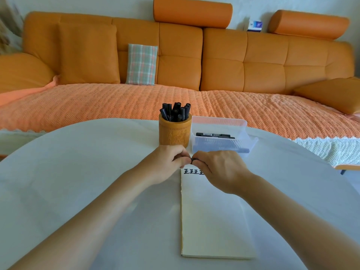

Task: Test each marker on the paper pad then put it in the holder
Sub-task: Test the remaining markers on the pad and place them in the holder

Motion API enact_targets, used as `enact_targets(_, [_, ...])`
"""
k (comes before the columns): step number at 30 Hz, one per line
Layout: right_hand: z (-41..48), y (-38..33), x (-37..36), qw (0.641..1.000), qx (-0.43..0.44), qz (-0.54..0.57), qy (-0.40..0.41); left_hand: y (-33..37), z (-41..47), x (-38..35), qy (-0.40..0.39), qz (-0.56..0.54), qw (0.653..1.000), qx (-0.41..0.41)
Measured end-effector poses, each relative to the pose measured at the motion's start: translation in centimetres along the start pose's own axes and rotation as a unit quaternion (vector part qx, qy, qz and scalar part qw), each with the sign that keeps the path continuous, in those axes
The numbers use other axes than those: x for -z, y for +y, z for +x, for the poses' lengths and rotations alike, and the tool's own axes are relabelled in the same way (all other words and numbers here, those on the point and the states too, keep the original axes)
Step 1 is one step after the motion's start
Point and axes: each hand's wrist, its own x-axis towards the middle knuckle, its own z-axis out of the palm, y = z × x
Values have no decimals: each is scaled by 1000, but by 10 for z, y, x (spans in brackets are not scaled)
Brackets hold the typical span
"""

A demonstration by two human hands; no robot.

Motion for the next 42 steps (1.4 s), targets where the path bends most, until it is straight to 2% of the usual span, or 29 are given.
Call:
enact_targets(4, [-3,2,12,993,-47,100,-30,-10,1,8,38,94,995,11])
enact_targets(7, [-2,11,24,974,-87,205,-41,-27,-1,12,62,122,989,46])
enact_targets(9, [0,17,30,955,-136,262,-29,-36,-4,9,47,133,987,75])
enact_targets(10, [1,19,32,937,-162,310,-22,-39,-5,7,38,137,986,85])
enact_targets(13, [2,22,37,836,-212,507,-16,-41,-5,3,23,151,985,75])
enact_targets(14, [2,25,38,814,-212,540,-19,-41,-5,2,19,148,987,64])
enact_targets(15, [1,28,37,811,-206,547,-23,-40,-4,0,13,135,989,55])
enact_targets(16, [-1,30,34,825,-193,531,-25,-39,-4,-2,7,114,992,49])
enact_targets(18, [-5,31,30,879,-158,449,-18,-38,-4,-7,-19,86,995,38])
enact_targets(19, [-7,27,28,897,-137,420,-12,-37,-4,-9,-39,89,995,37])
enact_targets(20, [-10,23,25,899,-122,422,-1,-37,-5,-12,-58,96,993,36])
enact_targets(21, [-11,17,23,883,-126,452,15,-38,-5,-14,-70,101,992,35])
enact_targets(24, [-12,0,16,794,-202,571,59,-37,-5,-16,-68,98,992,35])
enact_targets(26, [-14,-7,8,772,-224,592,55,-37,-6,-16,-64,94,993,32])
enact_targets(30, [-17,-16,-4,786,-239,569,25,-38,-9,-15,-73,65,995,35])
enact_targets(33, [-13,-21,-12,797,-248,550,35,-38,-8,-13,-76,62,994,38])
enact_targets(36, [-12,-24,-21,818,-234,525,26,-37,-8,-13,-68,57,996,25])
enact_targets(42, [-12,-24,-25,835,-224,502,16,-41,-8,-16,-44,54,998,1])
